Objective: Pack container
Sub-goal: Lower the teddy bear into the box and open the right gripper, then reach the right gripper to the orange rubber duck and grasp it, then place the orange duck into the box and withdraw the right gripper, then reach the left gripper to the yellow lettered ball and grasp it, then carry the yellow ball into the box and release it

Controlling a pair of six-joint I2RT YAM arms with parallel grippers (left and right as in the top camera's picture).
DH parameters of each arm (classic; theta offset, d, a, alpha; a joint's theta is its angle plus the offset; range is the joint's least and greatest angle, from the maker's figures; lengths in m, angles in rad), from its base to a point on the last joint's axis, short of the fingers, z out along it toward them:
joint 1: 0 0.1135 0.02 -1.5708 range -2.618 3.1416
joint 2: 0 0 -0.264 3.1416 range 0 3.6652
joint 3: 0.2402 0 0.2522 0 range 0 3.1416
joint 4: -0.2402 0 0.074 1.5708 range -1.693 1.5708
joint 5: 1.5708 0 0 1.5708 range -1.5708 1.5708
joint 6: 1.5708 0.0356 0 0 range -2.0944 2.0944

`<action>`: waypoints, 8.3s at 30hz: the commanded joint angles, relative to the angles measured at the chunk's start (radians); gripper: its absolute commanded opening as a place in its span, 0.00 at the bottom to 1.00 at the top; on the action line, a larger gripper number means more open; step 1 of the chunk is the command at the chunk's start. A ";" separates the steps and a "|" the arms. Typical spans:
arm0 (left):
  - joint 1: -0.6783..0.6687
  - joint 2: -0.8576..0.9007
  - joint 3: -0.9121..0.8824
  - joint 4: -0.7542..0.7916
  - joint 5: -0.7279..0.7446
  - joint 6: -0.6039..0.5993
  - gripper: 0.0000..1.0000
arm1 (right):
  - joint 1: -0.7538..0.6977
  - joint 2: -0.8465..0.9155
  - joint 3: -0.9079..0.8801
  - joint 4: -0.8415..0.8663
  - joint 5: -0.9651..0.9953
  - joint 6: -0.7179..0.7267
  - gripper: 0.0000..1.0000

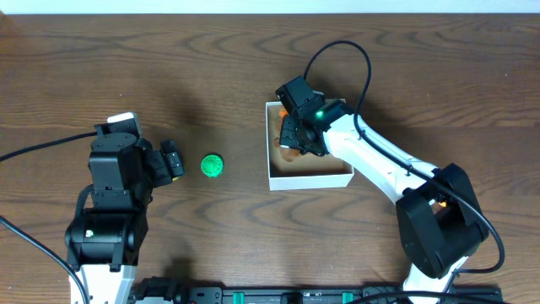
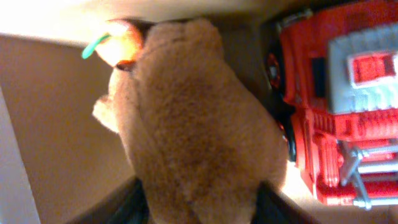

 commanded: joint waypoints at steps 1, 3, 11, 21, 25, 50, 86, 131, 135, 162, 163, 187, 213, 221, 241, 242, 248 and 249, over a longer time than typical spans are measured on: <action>0.005 0.000 0.024 0.000 -0.005 -0.005 0.98 | -0.014 -0.007 0.012 0.008 0.005 -0.035 0.68; 0.005 0.000 0.024 0.000 -0.005 -0.005 0.98 | -0.019 -0.024 0.019 0.008 0.005 -0.048 0.72; 0.005 0.000 0.024 0.000 -0.005 -0.005 0.98 | -0.090 -0.213 0.097 -0.035 0.066 -0.157 0.99; 0.005 0.000 0.024 0.000 -0.005 -0.005 0.98 | -0.524 -0.538 0.107 -0.430 0.091 -0.124 0.99; 0.005 0.000 0.024 0.000 -0.005 -0.005 0.98 | -0.775 -0.565 0.085 -0.589 0.091 -0.132 0.99; 0.005 0.000 0.024 0.000 -0.005 -0.005 0.98 | -1.069 -0.384 -0.624 0.058 0.024 -0.300 0.62; 0.005 0.000 0.024 -0.008 -0.005 -0.005 0.98 | -0.089 -0.565 -0.248 0.042 -0.050 -0.489 0.03; 0.005 0.000 0.019 -0.006 -0.005 -0.005 0.98 | -0.491 -0.487 -0.055 -0.224 0.064 -0.366 0.95; 0.005 0.005 0.019 -0.005 -0.004 -0.005 0.98 | -0.662 -0.462 -0.071 -0.290 -0.018 -0.391 0.99; 0.187 0.793 0.040 0.081 0.217 -0.068 0.98 | -0.785 -0.351 -0.172 -0.292 -0.074 -0.464 0.99; 0.186 0.794 0.039 0.081 0.217 -0.068 0.98 | -0.785 -0.351 -0.172 -0.292 -0.074 -0.464 0.99; 0.172 0.740 0.062 0.063 0.270 -0.109 0.33 | -0.785 -0.351 -0.172 -0.294 -0.074 -0.465 0.99; -0.618 0.647 0.325 0.030 0.270 0.008 0.29 | -0.785 -0.351 -0.172 -0.288 -0.074 -0.464 0.99; -0.652 0.781 0.325 0.054 0.269 0.008 0.39 | -0.785 -0.351 -0.172 -0.293 -0.074 -0.465 0.99; -0.505 0.637 0.359 -0.002 0.151 0.005 0.98 | -0.785 -0.351 -0.172 -0.299 -0.074 -0.472 0.99; -0.481 0.610 0.359 -0.029 0.098 -0.015 0.98 | -0.785 -0.351 -0.172 -0.299 -0.074 -0.472 0.99; -0.294 0.502 0.359 -0.183 0.013 -0.180 0.98 | -0.785 -0.351 -0.172 -0.298 -0.073 -0.472 0.99; -0.260 0.501 0.359 -0.212 0.022 -0.216 0.98 | -0.785 -0.351 -0.172 -0.298 -0.074 -0.472 0.99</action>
